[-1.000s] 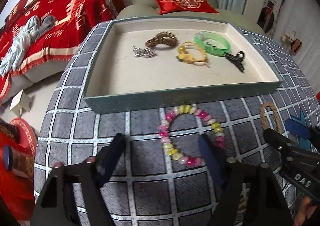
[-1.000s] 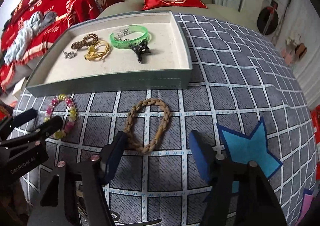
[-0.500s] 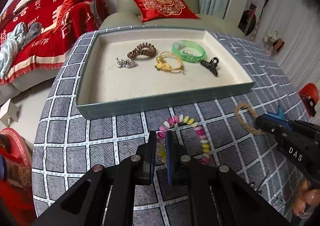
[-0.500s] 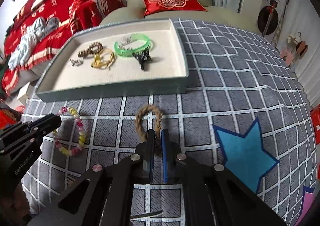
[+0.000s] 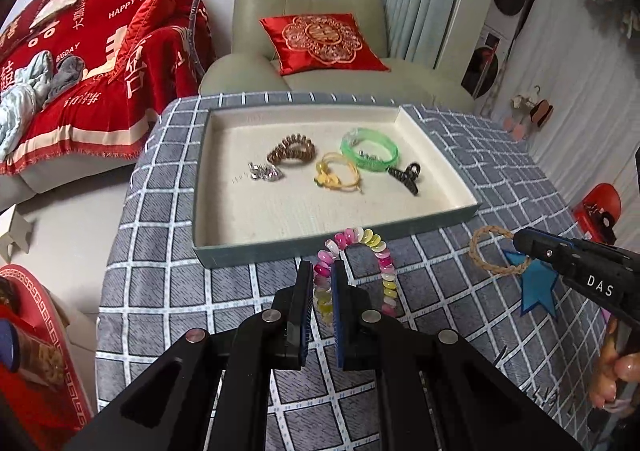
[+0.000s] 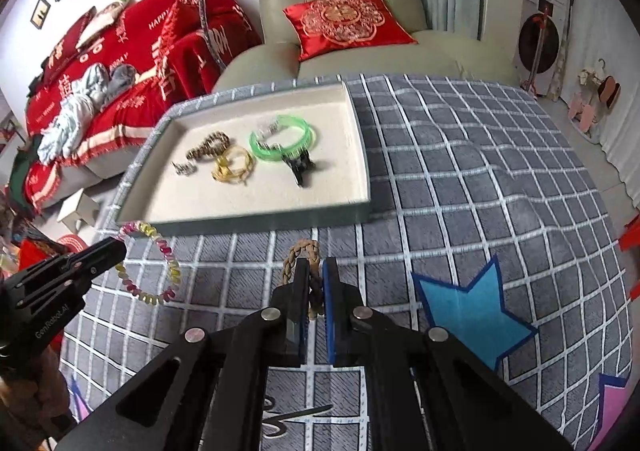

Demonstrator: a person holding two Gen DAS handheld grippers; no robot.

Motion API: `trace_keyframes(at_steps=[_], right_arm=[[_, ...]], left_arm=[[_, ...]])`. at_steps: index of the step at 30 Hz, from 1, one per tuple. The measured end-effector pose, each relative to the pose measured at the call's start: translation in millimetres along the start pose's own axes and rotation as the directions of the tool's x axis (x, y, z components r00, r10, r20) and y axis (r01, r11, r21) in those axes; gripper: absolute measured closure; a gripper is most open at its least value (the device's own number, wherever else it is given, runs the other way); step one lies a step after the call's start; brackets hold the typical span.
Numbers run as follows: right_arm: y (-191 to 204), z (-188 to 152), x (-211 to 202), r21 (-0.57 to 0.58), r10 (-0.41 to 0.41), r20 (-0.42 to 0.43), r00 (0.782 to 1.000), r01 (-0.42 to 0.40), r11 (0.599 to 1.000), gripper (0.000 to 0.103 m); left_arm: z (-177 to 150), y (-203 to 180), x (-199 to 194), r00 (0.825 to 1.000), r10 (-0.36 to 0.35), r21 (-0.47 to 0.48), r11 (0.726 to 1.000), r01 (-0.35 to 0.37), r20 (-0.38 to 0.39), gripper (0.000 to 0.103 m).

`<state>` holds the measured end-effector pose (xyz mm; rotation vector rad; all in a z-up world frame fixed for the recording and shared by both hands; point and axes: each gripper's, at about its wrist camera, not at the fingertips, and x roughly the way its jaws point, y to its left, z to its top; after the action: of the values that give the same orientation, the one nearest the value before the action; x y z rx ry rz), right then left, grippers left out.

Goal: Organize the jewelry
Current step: 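Carry the beaded and braided bracelets with both tools into the tray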

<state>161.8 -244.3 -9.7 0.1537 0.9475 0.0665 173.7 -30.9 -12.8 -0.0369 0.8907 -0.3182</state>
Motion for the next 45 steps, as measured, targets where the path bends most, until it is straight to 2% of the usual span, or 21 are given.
trace_keyframes(at_steps=[6, 11, 17, 23, 29, 33, 45], right_arm=[[14, 21, -10, -0.018, 0.033, 0.036, 0.999, -0.032, 0.999, 0.096], [27, 41, -5, -0.021, 0.073, 0.046, 0.996, -0.072, 0.997, 0.096], [42, 67, 27, 0.000, 0.131, 0.014, 0.991, -0.131, 0.991, 0.096], [41, 76, 73, 0.067, 0.160, -0.045, 0.986, -0.157, 0.985, 0.096], [34, 73, 108, 0.101, 0.154, -0.097, 0.983, -0.144, 0.984, 0.096], [27, 71, 123, 0.118, 0.142, -0.118, 0.983, -0.128, 0.985, 0.096], [7, 78, 141, 0.152, 0.078, -0.114, 0.990, -0.060, 0.987, 0.096]], left_arm=[[23, 10, -10, 0.999, 0.003, 0.004, 1.000, -0.003, 0.048, 0.078], [46, 21, -3, 0.998, 0.012, 0.007, 1.000, -0.013, 0.065, 0.078], [74, 36, 22, 0.999, 0.001, -0.008, 1.000, 0.000, 0.044, 0.078], [79, 45, 59, 1.000, -0.002, -0.011, 1.000, 0.002, -0.025, 0.078], [75, 40, 90, 0.996, 0.011, 0.027, 1.000, -0.008, -0.093, 0.078], [74, 36, 100, 0.994, 0.032, 0.047, 0.999, -0.027, -0.107, 0.078], [71, 36, 122, 0.986, 0.090, 0.065, 0.995, -0.082, -0.141, 0.078]])
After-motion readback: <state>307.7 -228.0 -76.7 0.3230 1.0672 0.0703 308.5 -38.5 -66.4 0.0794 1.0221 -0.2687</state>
